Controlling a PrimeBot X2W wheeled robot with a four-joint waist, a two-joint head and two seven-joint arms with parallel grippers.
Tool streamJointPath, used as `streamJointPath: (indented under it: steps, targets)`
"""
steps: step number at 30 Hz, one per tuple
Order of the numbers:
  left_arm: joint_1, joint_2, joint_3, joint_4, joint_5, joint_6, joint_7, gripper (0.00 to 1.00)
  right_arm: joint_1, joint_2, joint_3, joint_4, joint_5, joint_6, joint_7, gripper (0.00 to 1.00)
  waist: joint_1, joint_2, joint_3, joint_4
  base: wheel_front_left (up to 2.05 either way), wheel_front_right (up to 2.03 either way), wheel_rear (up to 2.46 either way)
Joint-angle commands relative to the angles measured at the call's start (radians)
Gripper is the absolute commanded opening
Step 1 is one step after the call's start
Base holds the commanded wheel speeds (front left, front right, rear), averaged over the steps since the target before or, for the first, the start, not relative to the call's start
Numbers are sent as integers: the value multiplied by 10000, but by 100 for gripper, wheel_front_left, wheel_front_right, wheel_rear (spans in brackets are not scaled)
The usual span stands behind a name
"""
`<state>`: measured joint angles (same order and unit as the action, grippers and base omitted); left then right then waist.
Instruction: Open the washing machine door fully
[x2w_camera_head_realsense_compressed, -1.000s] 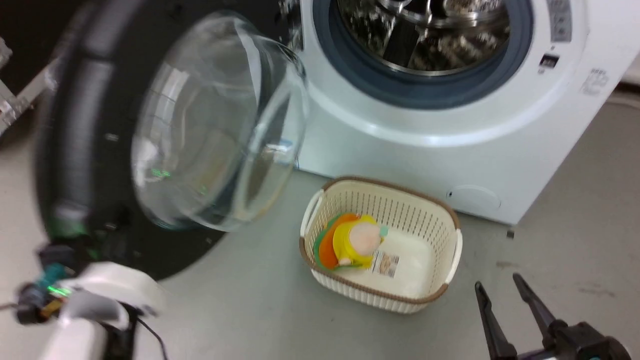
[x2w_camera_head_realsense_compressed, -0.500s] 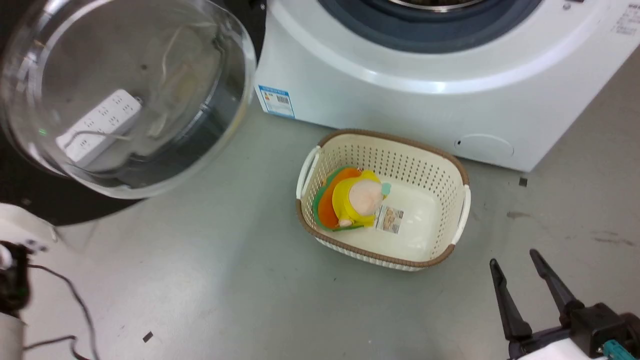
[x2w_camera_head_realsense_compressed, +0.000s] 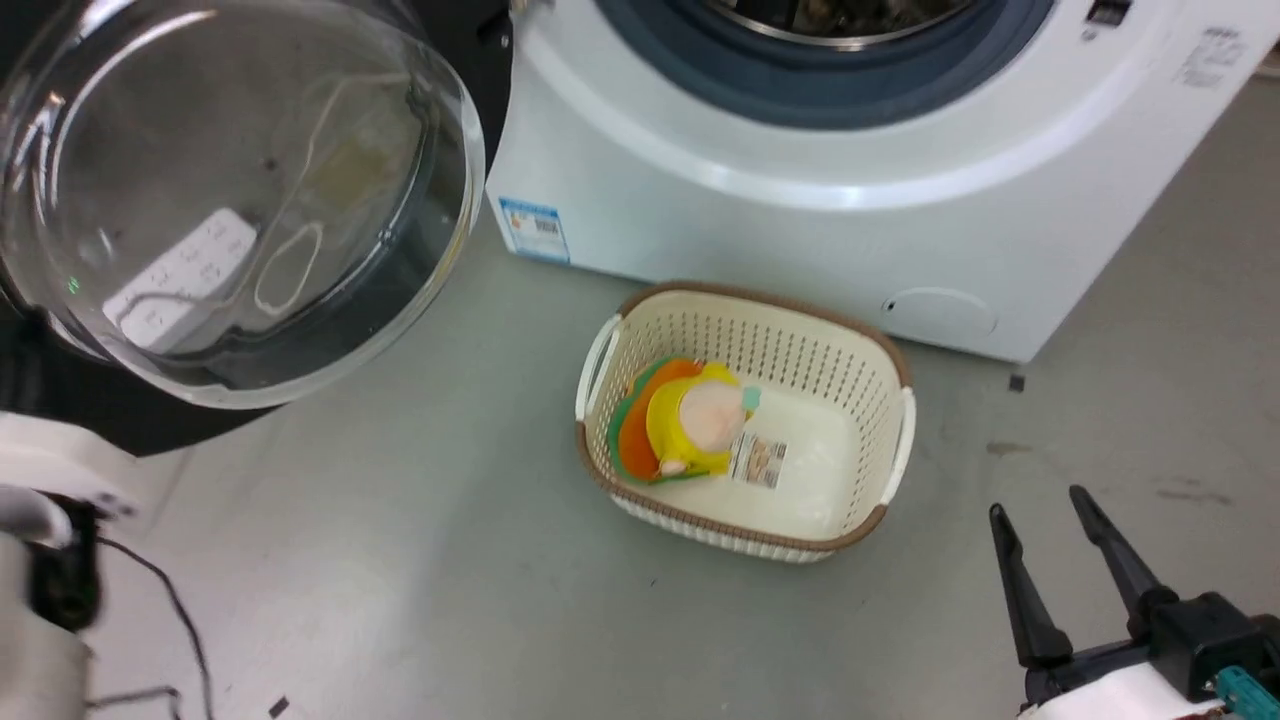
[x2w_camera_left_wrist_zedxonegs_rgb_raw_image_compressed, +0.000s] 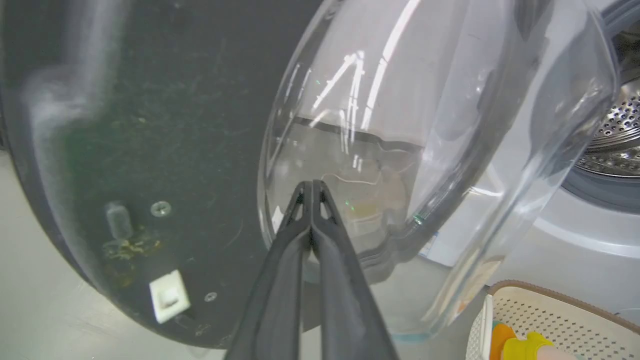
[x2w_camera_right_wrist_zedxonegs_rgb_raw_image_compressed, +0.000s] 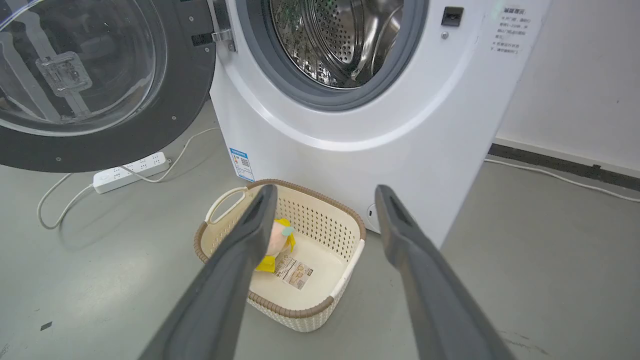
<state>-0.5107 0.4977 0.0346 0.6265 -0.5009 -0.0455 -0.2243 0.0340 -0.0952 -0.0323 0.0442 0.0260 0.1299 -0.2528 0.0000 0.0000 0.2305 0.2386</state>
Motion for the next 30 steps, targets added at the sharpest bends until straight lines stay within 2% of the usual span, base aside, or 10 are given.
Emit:
streamJointPath:
  steps: [1,5,7,8,15,20,21,24,25,30]
  targets:
    - [322,-205,-121,-154,89,-50,-112,0,-123,40,-86,44,6,8,-54,100,0,0,-355,-176,0,0,0]
    - [1143,-835,-535,-988,284,-89,-255,0,-134,169,-301,142,-20,8,-73,100,0,0,-949,-518,0,0,0]
    - [2655,-1886,-1277,-2713,593,170,-315,0,-53,348,-681,86,-37,8,-85,100,0,0,-1714,-1198,0,0,0]
    - [2881,-2026,-1376,-2951,663,259,-321,0,-28,368,-719,57,-37,8,-86,100,0,0,-1815,-1316,0,0,0]
    - [4321,-2737,-1992,-4089,1197,788,-355,0,209,439,-784,-173,53,8,-88,100,0,0,-2332,-2077,0,0,0]
    - [4896,-3016,-2435,-4544,1832,1120,-368,0,341,446,-656,-229,255,8,-88,100,0,0,-2459,-2368,0,0,0]
    - [5210,-3235,-2409,-4829,1919,1238,-371,0,410,447,-592,-228,338,8,-88,100,0,0,-2493,-2473,0,0,0]
    - [5377,-3293,-2428,-4954,2102,1296,-372,0,473,448,-570,-206,410,8,-89,100,0,0,-2511,-2509,0,0,0]
    - [5524,-3406,-2383,-5029,2166,1327,-373,100,545,448,-524,-153,468,8,-89,100,0,0,-2527,-2532,0,0,0]
    - [5710,-3501,-2334,-5056,2581,1359,-374,100,640,448,-398,-3,520,8,-89,100,0,0,-2551,-2566,0,0,0]
